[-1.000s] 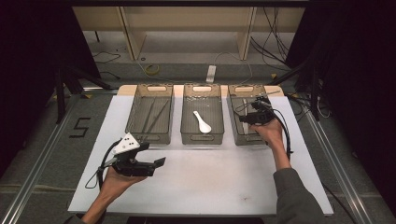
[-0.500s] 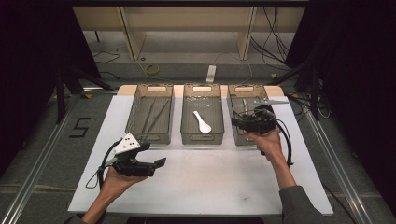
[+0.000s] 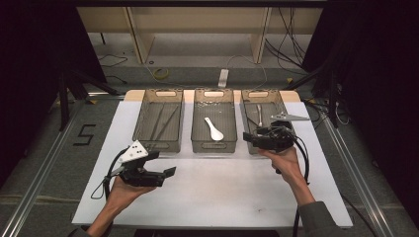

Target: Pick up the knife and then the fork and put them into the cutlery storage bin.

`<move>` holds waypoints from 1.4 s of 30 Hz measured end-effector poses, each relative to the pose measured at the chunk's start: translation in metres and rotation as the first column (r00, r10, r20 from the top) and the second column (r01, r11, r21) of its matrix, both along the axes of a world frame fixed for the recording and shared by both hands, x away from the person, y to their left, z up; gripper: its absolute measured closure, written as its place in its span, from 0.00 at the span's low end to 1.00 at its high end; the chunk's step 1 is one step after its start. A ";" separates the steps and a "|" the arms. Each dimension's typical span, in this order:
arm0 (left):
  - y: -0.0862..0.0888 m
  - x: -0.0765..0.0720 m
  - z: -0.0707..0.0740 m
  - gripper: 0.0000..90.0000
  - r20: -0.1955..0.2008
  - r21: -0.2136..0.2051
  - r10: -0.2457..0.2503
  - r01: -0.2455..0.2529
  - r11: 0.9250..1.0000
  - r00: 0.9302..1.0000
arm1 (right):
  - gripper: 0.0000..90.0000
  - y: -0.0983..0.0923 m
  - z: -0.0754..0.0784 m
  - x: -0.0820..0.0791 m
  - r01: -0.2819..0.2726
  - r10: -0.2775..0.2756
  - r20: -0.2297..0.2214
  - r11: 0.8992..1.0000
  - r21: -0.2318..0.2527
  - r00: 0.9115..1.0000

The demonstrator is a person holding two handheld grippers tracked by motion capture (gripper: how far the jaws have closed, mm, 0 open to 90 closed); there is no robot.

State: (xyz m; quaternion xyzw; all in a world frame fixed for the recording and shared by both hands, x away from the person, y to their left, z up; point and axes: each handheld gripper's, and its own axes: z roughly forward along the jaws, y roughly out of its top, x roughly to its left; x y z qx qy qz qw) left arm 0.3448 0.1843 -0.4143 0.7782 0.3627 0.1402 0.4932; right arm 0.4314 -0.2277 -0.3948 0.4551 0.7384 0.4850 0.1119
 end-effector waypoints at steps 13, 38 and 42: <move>0.003 0.001 0.001 0.17 -0.004 -0.031 0.000 0.000 1.000 1.000 | 0.32 0.005 -0.003 -0.031 -0.058 0.056 0.065 0.998 0.023 0.996; 0.005 -0.002 0.003 0.16 0.001 -0.093 -0.026 0.026 0.995 1.000 | 0.26 0.000 -0.027 -0.096 -0.105 0.106 0.153 0.994 -0.010 0.983; 0.005 -0.003 0.003 0.16 0.002 -0.096 -0.027 0.027 0.995 1.000 | 0.25 -0.003 -0.029 -0.101 -0.102 0.102 0.157 0.995 -0.007 0.982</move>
